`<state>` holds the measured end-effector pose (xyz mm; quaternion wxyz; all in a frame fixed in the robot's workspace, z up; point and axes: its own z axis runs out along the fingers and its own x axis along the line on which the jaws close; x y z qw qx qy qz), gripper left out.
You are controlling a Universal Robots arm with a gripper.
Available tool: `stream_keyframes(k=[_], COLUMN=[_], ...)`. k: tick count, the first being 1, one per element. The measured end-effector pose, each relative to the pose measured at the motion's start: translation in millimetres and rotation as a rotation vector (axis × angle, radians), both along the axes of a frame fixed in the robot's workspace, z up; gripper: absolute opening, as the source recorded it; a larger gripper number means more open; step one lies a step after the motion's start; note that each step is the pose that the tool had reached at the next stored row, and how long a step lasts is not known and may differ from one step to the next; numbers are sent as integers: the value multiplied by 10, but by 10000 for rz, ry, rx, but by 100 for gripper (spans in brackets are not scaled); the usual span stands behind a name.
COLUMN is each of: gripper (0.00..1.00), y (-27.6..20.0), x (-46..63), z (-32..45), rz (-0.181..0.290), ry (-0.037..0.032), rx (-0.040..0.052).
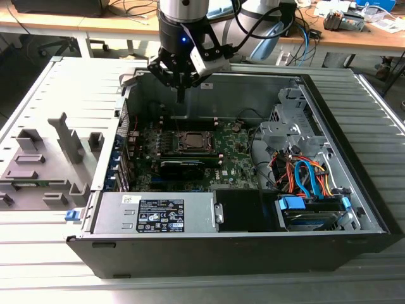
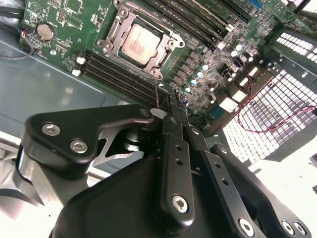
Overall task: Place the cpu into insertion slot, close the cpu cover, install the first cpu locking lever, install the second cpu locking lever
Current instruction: 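Install the first cpu locking lever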
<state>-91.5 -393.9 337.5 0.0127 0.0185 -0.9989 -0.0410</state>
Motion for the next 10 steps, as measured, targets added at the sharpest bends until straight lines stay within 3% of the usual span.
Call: stream_keyframes(k=[10], gripper=[11], y=[0], x=[-13], z=[-23], rz=[1], ry=[0], rx=[-1])
